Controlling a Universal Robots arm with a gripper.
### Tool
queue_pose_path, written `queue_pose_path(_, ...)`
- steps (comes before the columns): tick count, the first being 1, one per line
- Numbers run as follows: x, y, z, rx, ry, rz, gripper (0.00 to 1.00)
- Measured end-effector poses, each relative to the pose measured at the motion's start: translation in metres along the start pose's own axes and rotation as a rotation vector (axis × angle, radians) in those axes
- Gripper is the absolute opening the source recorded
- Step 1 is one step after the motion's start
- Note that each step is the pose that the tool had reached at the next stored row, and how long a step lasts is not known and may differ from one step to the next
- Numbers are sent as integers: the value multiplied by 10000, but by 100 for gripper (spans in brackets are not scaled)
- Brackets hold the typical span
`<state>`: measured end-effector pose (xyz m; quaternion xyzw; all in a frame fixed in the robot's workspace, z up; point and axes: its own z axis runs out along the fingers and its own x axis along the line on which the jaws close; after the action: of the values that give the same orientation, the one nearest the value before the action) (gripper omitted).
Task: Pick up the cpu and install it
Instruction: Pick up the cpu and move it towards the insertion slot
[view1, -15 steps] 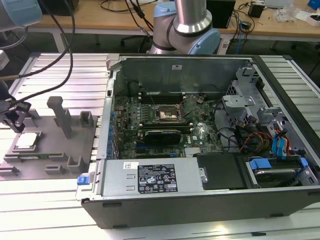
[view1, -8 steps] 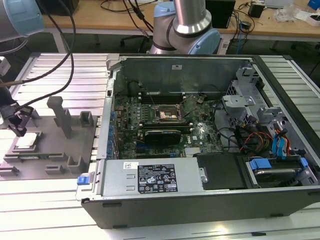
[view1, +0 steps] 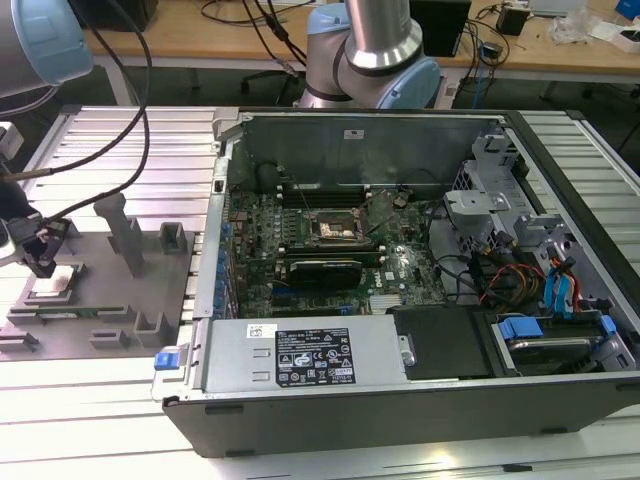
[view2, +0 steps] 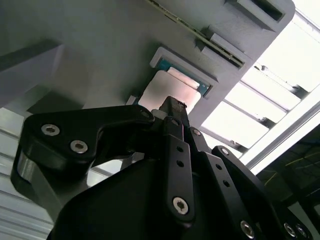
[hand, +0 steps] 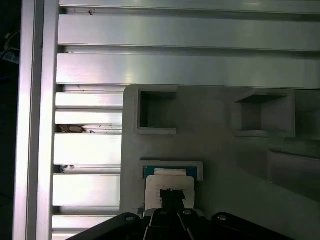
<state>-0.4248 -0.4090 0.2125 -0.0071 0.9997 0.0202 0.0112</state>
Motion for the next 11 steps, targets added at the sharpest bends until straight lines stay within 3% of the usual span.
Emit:
queue_pose_path(10,-1,-4,17,2,-8,136,11)
queue_pose_path(11,-1,-4,17,2,-8,137,23)
